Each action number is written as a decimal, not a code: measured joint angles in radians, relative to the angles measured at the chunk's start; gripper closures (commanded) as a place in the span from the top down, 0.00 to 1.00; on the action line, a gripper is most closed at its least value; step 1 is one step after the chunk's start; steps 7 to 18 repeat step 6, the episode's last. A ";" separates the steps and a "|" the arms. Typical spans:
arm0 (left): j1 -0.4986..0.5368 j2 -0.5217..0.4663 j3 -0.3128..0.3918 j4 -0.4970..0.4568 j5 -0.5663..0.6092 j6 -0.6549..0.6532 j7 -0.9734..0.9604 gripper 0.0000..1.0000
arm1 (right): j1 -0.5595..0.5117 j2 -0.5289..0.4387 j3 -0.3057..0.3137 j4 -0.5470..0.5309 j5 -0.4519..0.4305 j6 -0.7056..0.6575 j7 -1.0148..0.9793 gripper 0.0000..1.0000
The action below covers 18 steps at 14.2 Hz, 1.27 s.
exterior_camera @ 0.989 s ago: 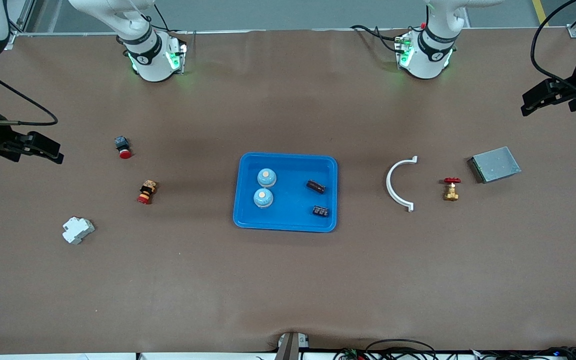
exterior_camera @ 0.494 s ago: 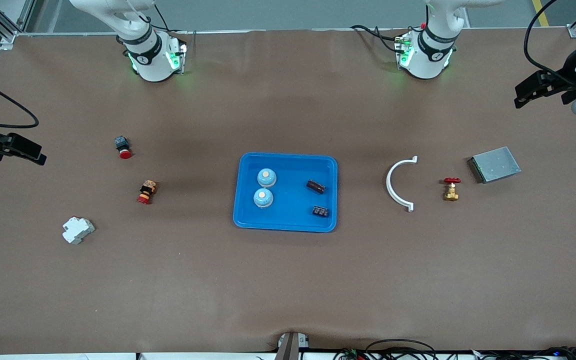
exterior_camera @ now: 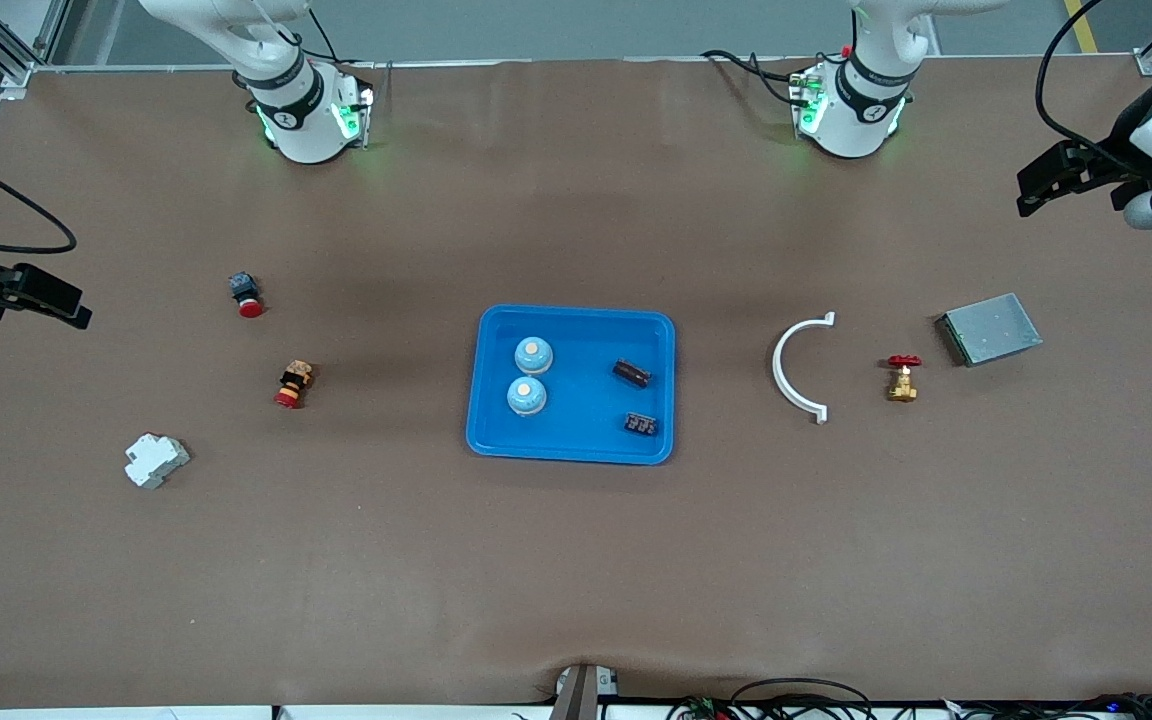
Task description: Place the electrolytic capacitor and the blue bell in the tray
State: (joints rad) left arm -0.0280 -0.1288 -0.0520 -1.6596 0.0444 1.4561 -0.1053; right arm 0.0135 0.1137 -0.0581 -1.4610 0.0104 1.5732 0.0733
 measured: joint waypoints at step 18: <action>-0.001 -0.001 -0.003 0.012 0.000 0.014 0.000 1.00 | 0.000 0.000 -0.001 0.000 0.000 0.000 -0.037 1.00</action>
